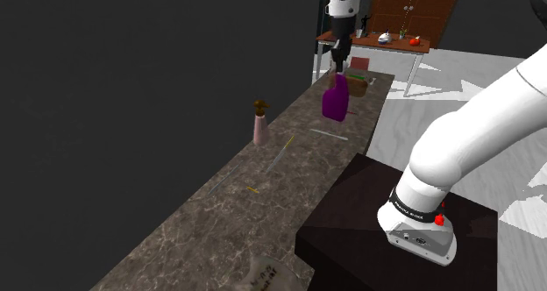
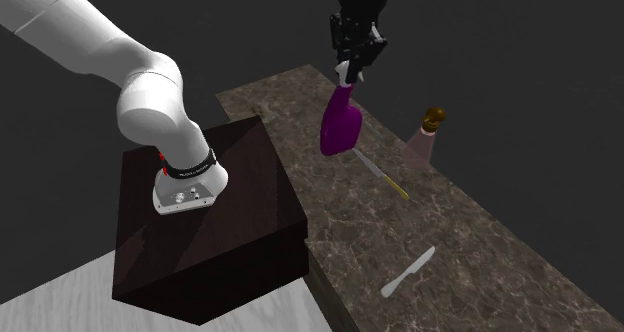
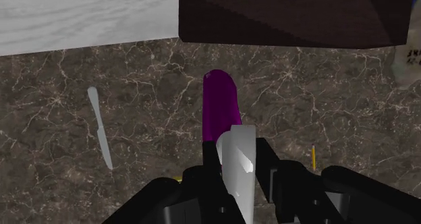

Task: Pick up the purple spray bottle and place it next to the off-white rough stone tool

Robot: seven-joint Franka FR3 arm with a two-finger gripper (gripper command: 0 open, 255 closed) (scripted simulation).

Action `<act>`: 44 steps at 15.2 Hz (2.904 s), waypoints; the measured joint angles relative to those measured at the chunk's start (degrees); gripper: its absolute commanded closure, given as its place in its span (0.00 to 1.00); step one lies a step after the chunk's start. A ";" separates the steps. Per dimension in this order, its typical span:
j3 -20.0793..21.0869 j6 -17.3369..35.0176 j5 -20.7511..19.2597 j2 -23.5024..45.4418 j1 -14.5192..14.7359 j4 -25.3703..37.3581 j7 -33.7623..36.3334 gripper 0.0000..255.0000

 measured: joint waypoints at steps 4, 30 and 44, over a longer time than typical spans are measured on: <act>3.80 -1.10 1.32 -4.17 1.47 -3.61 4.91 1.00; 33.10 -3.52 20.04 -8.75 14.35 -5.61 40.71 1.00; 50.70 -1.03 21.94 7.29 17.54 10.22 62.60 1.00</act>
